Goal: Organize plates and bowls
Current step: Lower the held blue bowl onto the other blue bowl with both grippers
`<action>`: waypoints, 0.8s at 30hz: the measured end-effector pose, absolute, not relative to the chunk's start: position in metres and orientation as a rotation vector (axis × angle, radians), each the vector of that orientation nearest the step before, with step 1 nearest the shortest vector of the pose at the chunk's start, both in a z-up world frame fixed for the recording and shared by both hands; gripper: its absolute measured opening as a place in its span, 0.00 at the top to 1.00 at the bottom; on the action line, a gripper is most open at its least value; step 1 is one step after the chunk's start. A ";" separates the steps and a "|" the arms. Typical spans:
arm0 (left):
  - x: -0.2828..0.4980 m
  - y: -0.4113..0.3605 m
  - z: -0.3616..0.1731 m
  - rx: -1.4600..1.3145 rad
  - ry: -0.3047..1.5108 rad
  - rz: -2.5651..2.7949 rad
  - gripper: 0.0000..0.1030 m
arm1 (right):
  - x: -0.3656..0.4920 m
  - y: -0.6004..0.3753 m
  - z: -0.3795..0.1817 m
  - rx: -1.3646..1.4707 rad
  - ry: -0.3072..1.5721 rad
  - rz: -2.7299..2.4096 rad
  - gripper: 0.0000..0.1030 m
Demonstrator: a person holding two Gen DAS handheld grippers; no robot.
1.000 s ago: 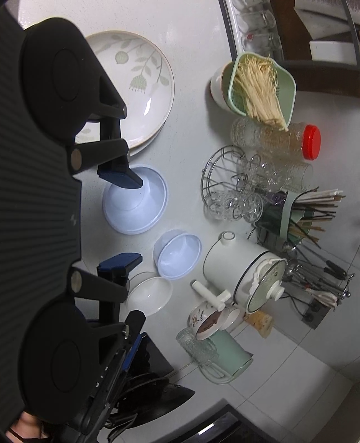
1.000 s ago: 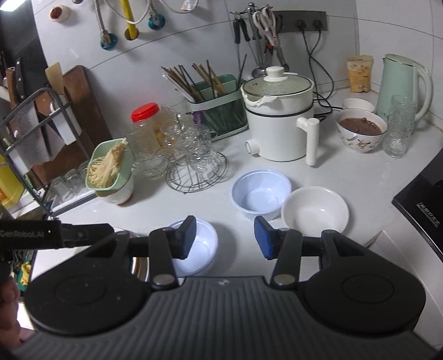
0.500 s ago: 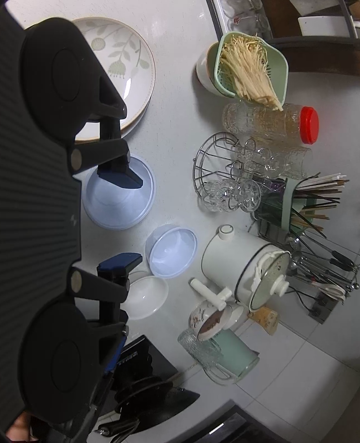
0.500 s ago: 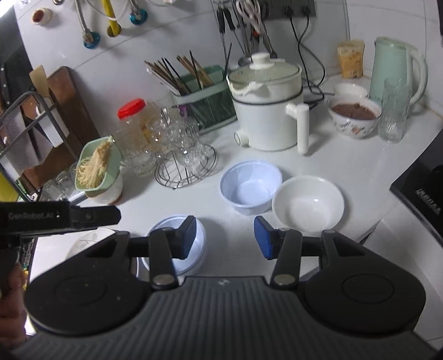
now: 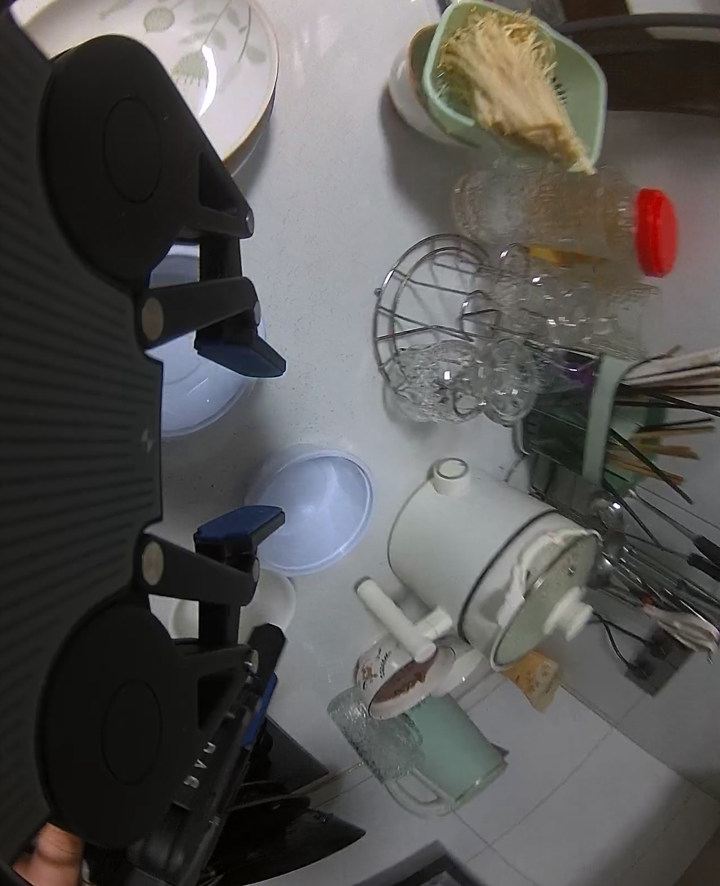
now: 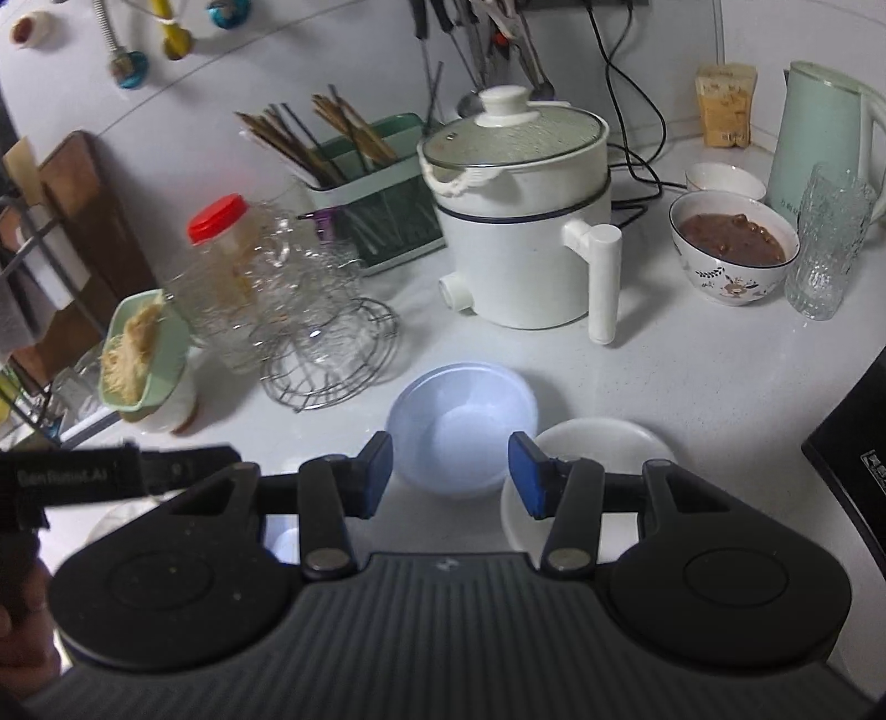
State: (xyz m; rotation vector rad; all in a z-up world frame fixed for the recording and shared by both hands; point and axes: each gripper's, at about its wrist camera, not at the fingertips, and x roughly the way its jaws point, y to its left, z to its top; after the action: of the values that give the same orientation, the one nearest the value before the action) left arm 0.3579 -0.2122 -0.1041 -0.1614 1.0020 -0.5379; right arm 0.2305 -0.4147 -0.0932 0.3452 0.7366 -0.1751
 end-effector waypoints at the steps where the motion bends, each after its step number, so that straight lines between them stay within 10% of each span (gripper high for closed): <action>1: 0.362 -0.215 -0.107 -0.160 1.015 -0.534 0.44 | 0.234 -0.420 -0.095 0.350 0.745 -0.177 0.52; 24: 0.438 -0.292 -0.165 -0.065 1.159 -0.612 0.46 | 0.304 -0.473 -0.146 0.411 0.901 -0.186 0.60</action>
State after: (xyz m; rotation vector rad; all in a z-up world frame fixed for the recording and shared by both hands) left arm 0.4375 -0.2922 -0.1646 -0.0648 1.1594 -0.6125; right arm 0.3038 -0.4734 -0.1461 0.4112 0.9014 -0.1856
